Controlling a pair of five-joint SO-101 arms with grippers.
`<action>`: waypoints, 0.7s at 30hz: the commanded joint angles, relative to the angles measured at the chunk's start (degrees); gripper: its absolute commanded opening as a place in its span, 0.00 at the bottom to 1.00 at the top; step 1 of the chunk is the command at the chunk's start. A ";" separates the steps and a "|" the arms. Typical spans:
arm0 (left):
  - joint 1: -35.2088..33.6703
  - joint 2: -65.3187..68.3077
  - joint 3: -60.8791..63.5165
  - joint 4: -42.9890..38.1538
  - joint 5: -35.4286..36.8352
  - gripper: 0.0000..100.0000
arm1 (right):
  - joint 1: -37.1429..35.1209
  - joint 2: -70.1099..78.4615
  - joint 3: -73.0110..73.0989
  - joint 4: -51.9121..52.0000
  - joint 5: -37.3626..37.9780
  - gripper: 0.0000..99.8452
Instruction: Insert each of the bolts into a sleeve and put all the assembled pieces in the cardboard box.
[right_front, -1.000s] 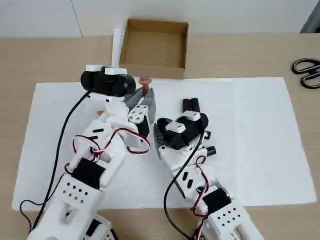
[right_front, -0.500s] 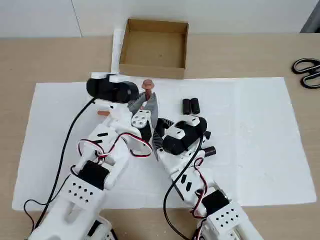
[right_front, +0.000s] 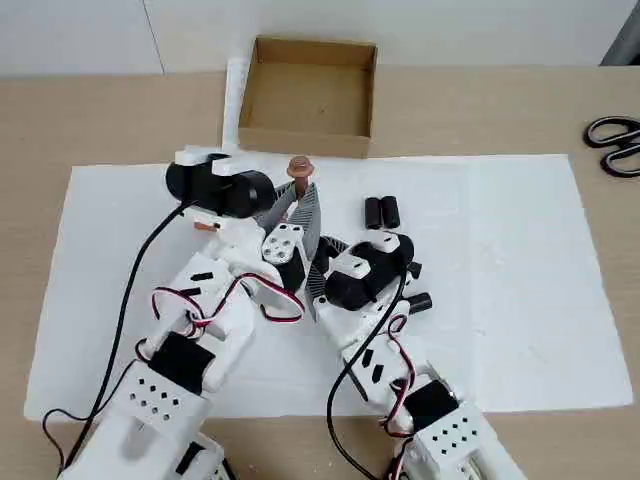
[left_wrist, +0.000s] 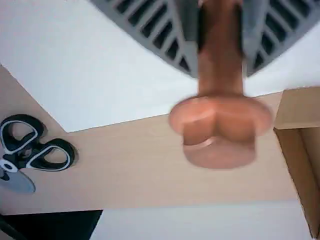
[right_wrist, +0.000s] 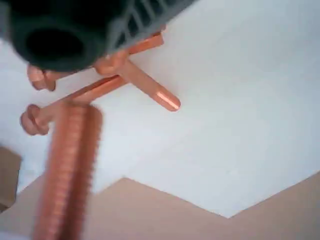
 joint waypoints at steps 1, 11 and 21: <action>0.79 -1.76 1.01 -2.46 -0.53 0.01 | -0.13 -1.10 -0.35 -1.36 -0.44 0.00; 1.41 -1.93 4.97 -6.59 -0.62 0.01 | -0.13 -1.10 -0.35 -1.36 -0.44 0.00; 1.58 -1.93 4.97 -6.59 -0.53 0.01 | -0.13 -1.10 -0.35 -1.36 -0.44 0.00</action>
